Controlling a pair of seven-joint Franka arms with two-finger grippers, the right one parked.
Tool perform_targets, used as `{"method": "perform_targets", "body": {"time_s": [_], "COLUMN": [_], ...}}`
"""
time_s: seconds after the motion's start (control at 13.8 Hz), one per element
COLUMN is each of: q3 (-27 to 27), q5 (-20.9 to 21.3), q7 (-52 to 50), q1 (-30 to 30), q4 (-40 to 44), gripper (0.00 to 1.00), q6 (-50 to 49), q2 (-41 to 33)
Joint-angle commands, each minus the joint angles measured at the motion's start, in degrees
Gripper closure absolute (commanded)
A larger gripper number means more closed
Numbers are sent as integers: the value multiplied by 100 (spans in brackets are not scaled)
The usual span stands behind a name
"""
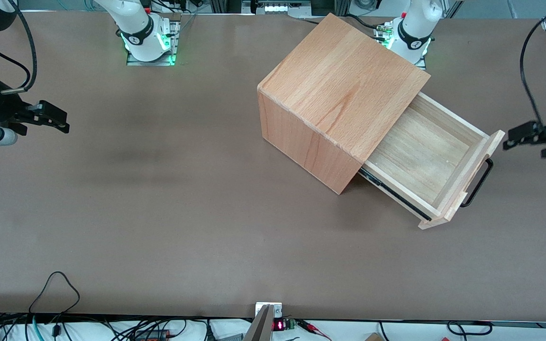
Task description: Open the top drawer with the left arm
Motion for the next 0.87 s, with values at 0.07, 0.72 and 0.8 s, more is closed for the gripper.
{"method": "perform_targets", "body": {"time_s": [0.07,0.72,0.8], "q3": [-234,-252,-252], "q5": [439,457,457], "q7": [-1058,-1104,-1104], "q1": [-86,-86,-78], "q4": [288,367,376], "gripper": [0,0,0], "q6": [-672,-629,-629], "q2": [-362,-336,-336]}}
